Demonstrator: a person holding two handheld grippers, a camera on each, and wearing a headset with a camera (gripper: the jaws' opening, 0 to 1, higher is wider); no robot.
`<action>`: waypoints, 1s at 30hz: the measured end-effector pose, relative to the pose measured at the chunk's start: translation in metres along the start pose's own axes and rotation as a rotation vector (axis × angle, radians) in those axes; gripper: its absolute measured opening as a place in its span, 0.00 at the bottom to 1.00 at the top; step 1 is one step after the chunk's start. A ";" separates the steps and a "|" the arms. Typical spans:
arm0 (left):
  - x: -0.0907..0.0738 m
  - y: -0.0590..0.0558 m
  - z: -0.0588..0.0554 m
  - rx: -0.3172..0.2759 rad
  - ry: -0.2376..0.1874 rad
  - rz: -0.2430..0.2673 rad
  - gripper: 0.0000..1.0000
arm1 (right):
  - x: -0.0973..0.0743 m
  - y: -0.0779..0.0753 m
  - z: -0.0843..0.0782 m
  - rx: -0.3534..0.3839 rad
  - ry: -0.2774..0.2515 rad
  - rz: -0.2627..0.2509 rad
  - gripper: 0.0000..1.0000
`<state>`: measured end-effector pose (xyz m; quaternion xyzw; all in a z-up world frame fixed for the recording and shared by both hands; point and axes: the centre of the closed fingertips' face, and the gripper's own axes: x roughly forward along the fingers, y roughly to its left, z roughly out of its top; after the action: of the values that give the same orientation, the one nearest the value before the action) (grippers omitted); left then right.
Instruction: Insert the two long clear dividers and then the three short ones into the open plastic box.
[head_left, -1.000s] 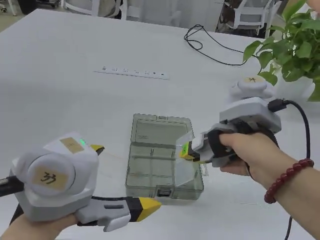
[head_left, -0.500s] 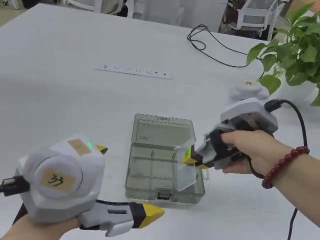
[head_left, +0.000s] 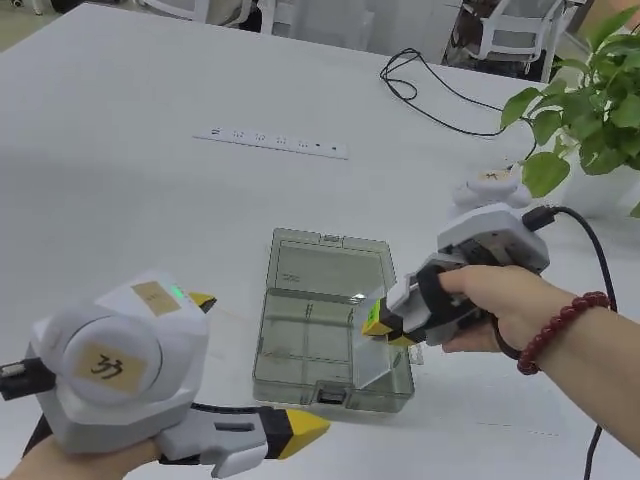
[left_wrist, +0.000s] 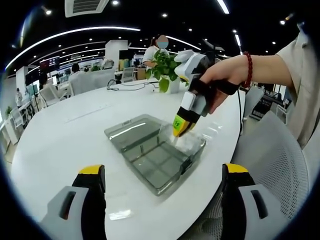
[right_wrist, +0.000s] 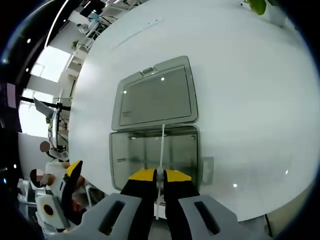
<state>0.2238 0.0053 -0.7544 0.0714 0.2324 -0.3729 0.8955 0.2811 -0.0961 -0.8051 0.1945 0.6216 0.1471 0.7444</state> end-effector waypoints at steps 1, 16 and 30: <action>0.000 0.001 0.000 0.000 -0.003 0.003 0.98 | 0.000 0.000 0.000 0.001 0.001 0.001 0.06; -0.001 0.004 0.001 -0.005 -0.009 0.015 0.97 | 0.003 -0.001 0.004 -0.034 0.022 -0.030 0.06; -0.002 0.005 0.002 -0.007 -0.011 0.023 0.96 | 0.004 0.000 -0.001 -0.048 0.030 -0.051 0.06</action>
<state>0.2269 0.0100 -0.7518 0.0688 0.2278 -0.3620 0.9013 0.2805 -0.0943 -0.8085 0.1585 0.6337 0.1457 0.7430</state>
